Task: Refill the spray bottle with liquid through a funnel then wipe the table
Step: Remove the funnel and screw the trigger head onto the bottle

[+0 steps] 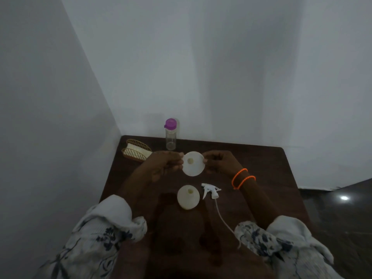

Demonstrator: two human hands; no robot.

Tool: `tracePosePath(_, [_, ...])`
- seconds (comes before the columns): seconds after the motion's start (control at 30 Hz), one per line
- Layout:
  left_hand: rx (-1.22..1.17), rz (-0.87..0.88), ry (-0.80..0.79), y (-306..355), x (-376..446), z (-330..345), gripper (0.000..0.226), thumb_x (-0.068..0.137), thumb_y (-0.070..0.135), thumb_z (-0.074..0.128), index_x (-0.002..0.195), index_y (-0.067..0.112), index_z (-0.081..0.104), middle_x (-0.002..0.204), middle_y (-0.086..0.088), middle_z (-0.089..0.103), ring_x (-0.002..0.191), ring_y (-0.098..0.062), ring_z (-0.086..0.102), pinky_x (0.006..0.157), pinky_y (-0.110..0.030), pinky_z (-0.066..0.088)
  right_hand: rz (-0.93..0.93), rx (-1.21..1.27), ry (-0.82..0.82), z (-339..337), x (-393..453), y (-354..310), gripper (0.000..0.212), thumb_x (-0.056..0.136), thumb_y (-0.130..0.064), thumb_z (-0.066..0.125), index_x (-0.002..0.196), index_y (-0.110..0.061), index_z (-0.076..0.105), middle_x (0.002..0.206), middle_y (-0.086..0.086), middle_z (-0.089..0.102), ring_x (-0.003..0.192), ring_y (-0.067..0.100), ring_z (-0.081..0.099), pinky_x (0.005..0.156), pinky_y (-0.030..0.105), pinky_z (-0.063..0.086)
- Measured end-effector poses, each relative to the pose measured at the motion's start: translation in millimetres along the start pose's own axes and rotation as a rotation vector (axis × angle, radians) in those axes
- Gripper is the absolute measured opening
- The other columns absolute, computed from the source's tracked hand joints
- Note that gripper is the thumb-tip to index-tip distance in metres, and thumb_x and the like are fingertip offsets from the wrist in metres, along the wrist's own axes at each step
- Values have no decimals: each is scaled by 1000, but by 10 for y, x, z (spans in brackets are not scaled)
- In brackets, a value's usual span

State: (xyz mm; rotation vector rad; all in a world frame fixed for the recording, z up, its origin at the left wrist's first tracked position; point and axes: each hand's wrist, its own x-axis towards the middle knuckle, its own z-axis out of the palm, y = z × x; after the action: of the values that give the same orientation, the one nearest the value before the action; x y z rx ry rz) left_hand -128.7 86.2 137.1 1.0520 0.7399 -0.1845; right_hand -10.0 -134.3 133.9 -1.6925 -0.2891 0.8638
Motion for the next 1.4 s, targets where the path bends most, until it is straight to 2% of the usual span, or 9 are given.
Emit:
tracePosePath(0.13, [-50, -21, 77, 12, 302, 7, 26, 91, 10, 74, 115, 0, 72, 107, -19, 77, 90, -23, 76, 69, -29, 63, 18, 43, 115, 95, 240, 81, 25, 88, 11, 61, 112, 7, 68, 109, 22, 70, 89, 23, 69, 68, 23, 60])
tracePosePath(0.23, [-63, -100, 136, -28, 582, 19, 29, 89, 3, 75, 117, -3, 69, 107, -20, 76, 95, -25, 75, 78, -31, 63, 94, 141, 216, 206, 469, 189, 24, 87, 12, 60, 110, 9, 68, 108, 22, 68, 91, 26, 67, 74, 27, 60])
tracePosePath(0.37, [-57, -138, 163, -185, 1029, -27, 26, 88, -3, 73, 113, 3, 71, 105, -17, 74, 95, -25, 73, 78, -33, 63, 198, 174, 357, 308, 926, 436, 20, 87, 6, 62, 105, 3, 72, 88, 10, 69, 81, 21, 66, 64, 22, 56])
tracePosePath(0.5, [-23, -161, 197, -417, 1452, -108, 23, 85, -3, 76, 107, 2, 72, 116, -18, 72, 108, -30, 71, 77, -33, 63, 212, 153, 417, 347, 1379, 730, 15, 84, 3, 70, 98, 1, 74, 86, 8, 72, 81, 20, 68, 74, 32, 55])
tracePosePath(0.63, [44, -170, 234, -620, 1854, -172, 21, 85, 1, 79, 104, 4, 73, 113, -15, 74, 105, -27, 72, 89, -39, 63, 223, 26, 414, 335, 1775, 960, 21, 83, -2, 74, 102, -10, 74, 102, 5, 72, 94, 17, 68, 89, 33, 57])
tracePosePath(0.77, [178, -113, 270, -716, 2143, -158, 13, 86, 4, 79, 97, 7, 72, 110, -15, 72, 104, -27, 71, 94, -45, 61, 229, -132, 460, 343, 2125, 1137, 23, 82, -5, 75, 102, -17, 75, 107, 4, 74, 101, 19, 68, 95, 37, 56])
tracePosePath(1.03, [373, -6, 329, -739, 2385, -60, 13, 84, 10, 83, 84, 16, 71, 97, -8, 74, 91, -23, 74, 87, -44, 64, 163, -251, 545, 332, 2293, 1195, 30, 77, 2, 70, 103, -10, 77, 105, 10, 75, 98, 23, 70, 79, 18, 46])
tracePosePath(1.17, [455, 24, 329, -765, 2414, -65, 18, 85, 11, 83, 78, 20, 69, 88, -1, 70, 89, -22, 74, 87, -45, 64, 127, -282, 524, 323, 2282, 1217, 33, 75, 1, 73, 106, -11, 77, 106, 9, 75, 99, 22, 69, 76, 17, 45])
tracePosePath(1.4, [480, 28, 325, -779, 2335, -102, 5, 88, 17, 81, 90, 17, 76, 85, 1, 74, 82, -21, 76, 86, -44, 64, 58, -333, 501, 248, 2097, 1188, 32, 75, -2, 76, 105, -14, 76, 98, 0, 74, 91, 14, 67, 84, 22, 51])
